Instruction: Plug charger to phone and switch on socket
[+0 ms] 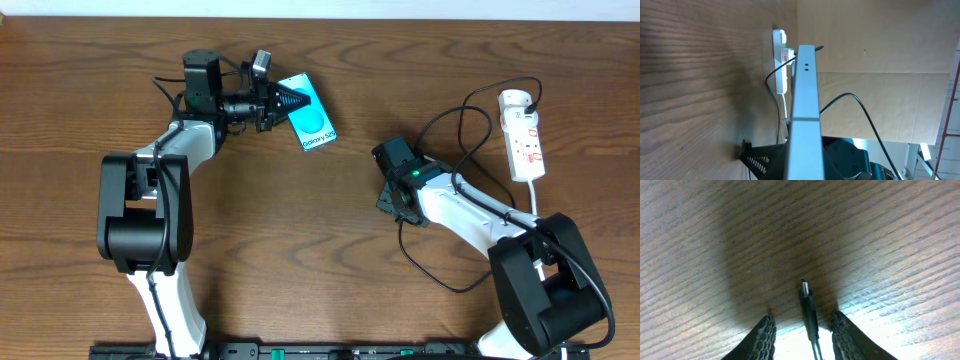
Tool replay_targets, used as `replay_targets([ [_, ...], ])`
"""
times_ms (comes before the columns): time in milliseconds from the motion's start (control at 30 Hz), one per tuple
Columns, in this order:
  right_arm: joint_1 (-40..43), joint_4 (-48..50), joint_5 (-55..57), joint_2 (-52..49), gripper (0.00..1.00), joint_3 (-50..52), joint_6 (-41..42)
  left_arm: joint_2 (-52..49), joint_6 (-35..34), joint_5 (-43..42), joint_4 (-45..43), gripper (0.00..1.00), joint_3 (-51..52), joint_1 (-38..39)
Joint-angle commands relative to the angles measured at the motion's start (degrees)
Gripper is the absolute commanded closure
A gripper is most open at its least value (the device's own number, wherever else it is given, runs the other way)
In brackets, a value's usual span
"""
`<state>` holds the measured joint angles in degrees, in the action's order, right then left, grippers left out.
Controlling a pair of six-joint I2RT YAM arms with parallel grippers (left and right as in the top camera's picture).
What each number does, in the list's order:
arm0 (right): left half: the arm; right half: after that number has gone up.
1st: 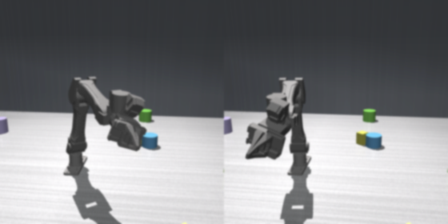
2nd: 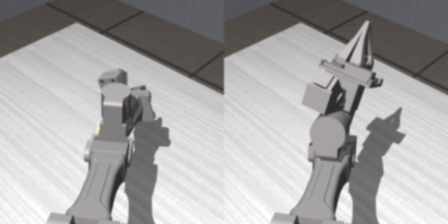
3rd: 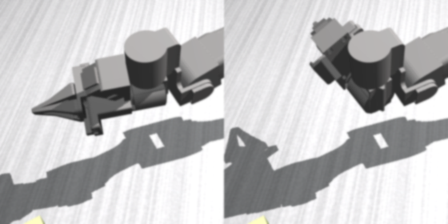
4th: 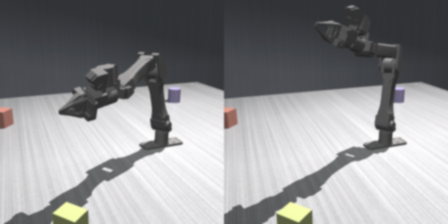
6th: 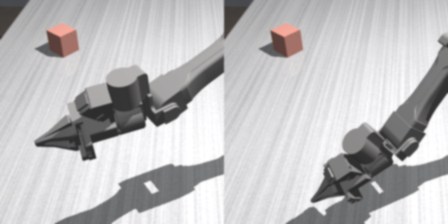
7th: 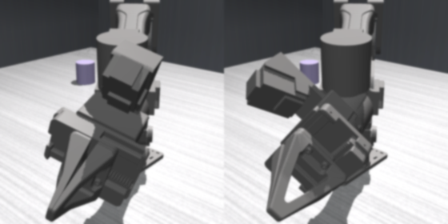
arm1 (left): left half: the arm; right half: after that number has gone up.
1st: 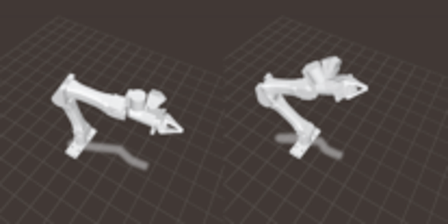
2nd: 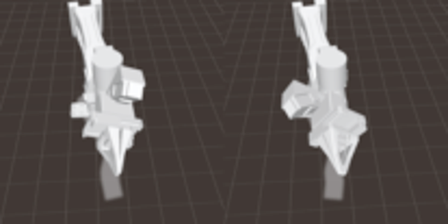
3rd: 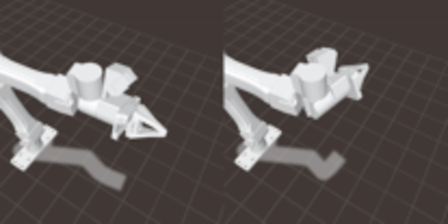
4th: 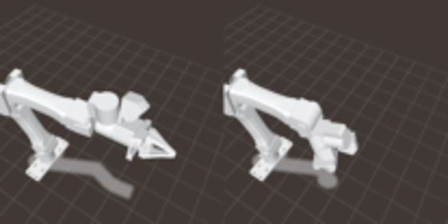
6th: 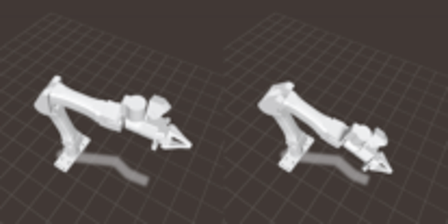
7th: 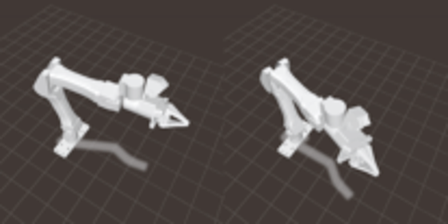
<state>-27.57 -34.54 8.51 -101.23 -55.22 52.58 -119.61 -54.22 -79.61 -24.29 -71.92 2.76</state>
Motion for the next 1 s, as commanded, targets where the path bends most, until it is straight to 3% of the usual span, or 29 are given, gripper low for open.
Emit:
replay_targets([
  [0, -0.3, 0.0, -0.8, -2.1, 0.67, 1.9, 0.5, 0.0, -0.1, -2.3, -0.5, 0.93, -0.6, -0.3],
  [467, -0.3, -0.2, -2.5, -2.1, 0.76, 1.9, 0.5, 0.0, -0.1, -2.3, -0.5, 0.93, -0.6, -0.3],
  [967, -0.3, -0.4, -2.5, -2.1, 0.95, 1.9, 0.6, 0.0, -0.1, -2.3, -0.5, 0.92, -0.6, -0.3],
])
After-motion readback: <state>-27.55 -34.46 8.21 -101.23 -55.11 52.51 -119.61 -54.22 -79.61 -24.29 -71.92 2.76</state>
